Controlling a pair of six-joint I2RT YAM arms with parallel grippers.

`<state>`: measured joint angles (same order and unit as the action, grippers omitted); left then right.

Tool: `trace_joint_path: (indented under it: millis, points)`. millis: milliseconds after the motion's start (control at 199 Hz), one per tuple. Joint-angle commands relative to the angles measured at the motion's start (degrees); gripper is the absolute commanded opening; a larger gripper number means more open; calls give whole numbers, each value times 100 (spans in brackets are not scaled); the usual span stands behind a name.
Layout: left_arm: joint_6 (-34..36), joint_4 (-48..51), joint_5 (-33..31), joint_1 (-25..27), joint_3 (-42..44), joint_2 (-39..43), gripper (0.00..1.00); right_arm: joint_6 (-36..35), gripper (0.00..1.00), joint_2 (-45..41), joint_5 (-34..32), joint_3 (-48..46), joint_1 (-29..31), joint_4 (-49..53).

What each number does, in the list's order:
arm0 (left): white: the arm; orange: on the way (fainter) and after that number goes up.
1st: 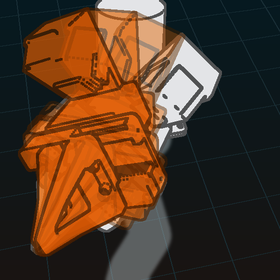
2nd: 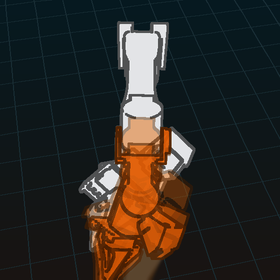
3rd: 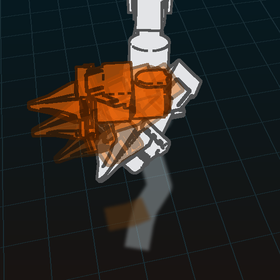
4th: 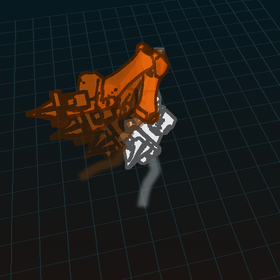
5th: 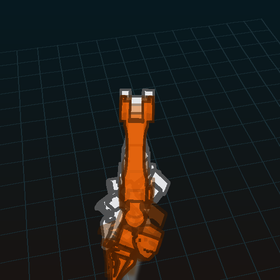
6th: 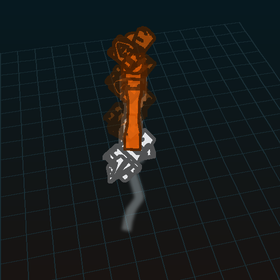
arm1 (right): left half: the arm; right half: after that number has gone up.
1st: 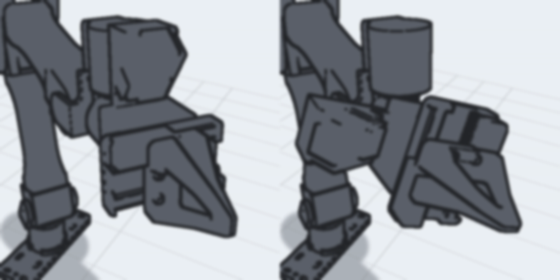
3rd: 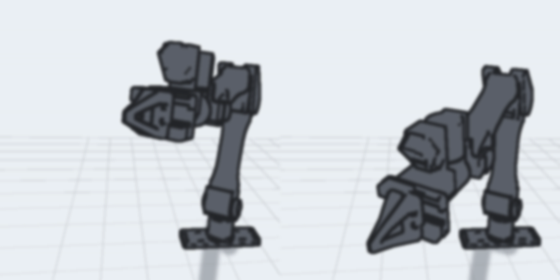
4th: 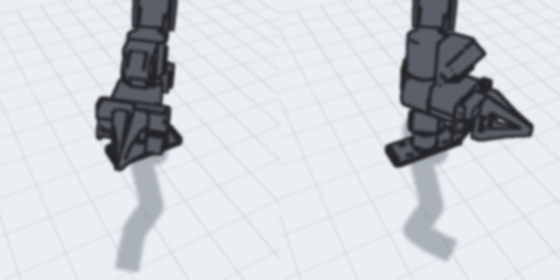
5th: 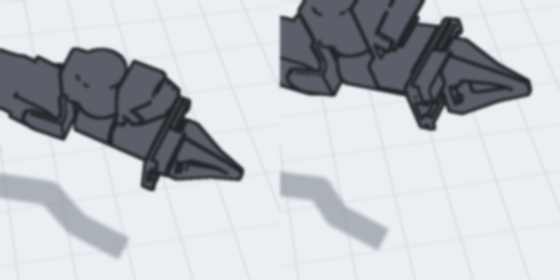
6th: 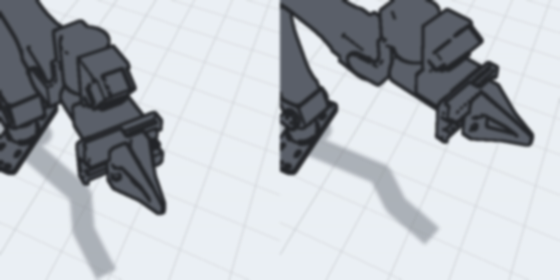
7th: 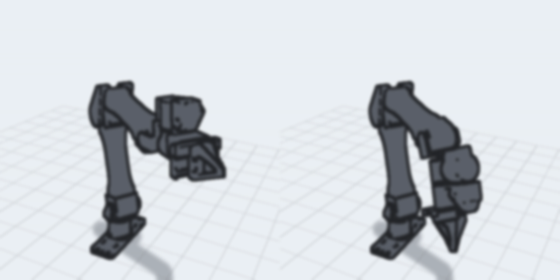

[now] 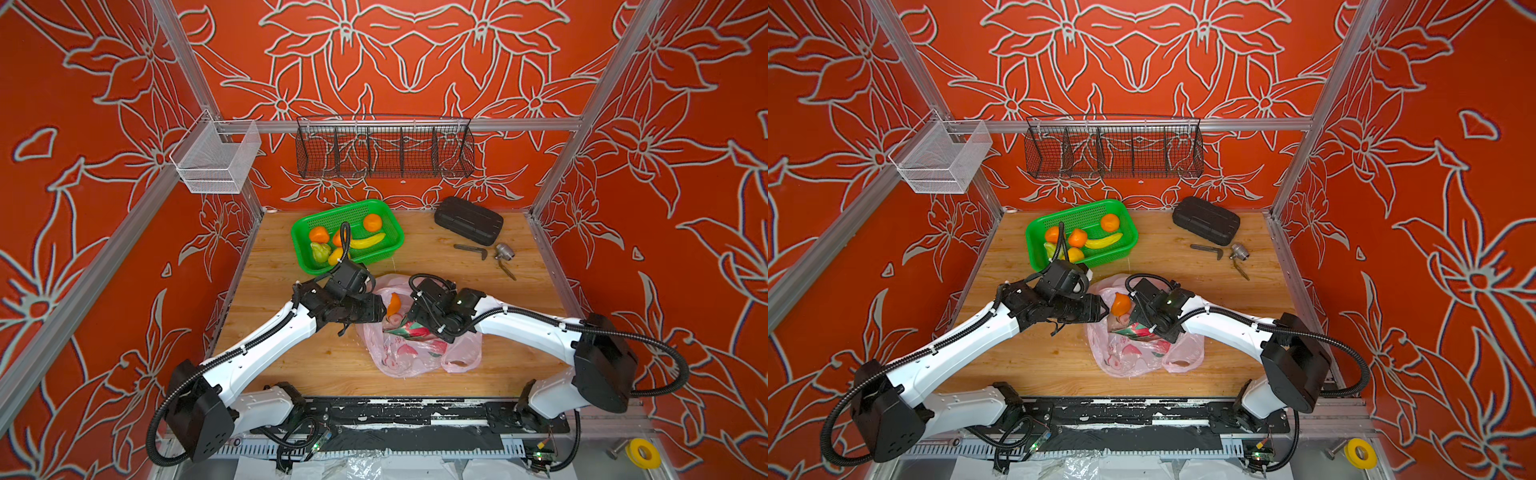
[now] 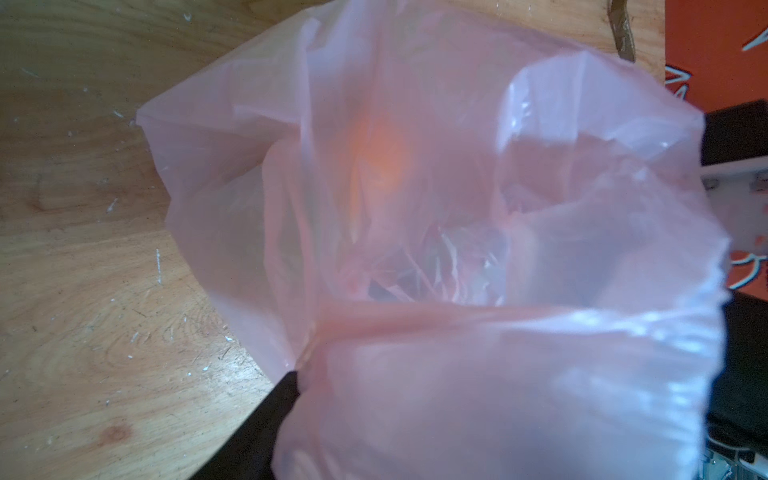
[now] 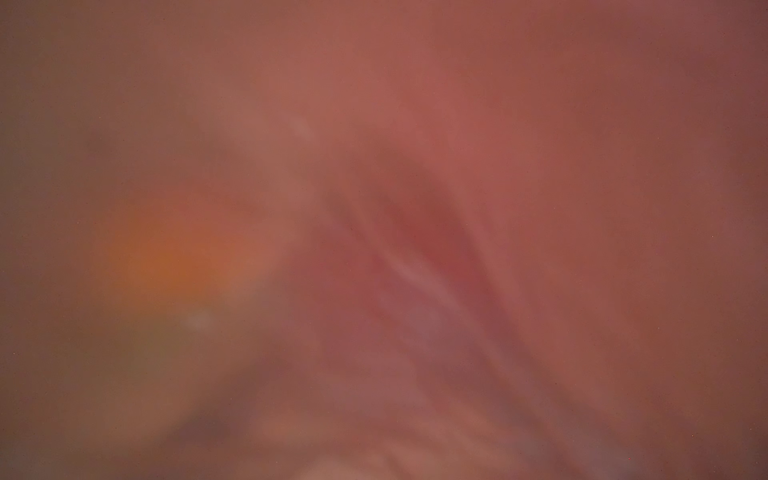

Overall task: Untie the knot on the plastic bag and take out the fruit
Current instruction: 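Reach into the bag toward the dragon fruit with the right gripper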

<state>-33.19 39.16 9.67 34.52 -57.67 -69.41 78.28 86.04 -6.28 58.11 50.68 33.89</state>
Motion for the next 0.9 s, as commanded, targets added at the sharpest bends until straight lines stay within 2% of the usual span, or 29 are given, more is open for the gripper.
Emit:
trace_joint_path:
  millis: [0, 266, 422, 683, 819, 899]
  points:
    - [154, 191, -185, 28, -87, 30, 67, 641, 97, 96, -256, -152, -57, -481]
    - [157, 180, -132, 28, -29, 69, 67, 762, 97, 504, -463, -142, -183, -598]
    - [144, 171, -154, 26, -7, 102, 67, 506, 97, 989, -567, 431, -197, 280]
    - [144, 180, -231, 28, 60, 207, 67, 104, 97, 1427, -16, 412, -263, -72]
    - [69, 215, -279, 28, 98, 244, 67, -159, 81, 1154, -189, 342, -268, -125]
    - [50, 241, -308, 28, 89, 261, 67, -687, 71, 872, -417, 233, -307, -186]
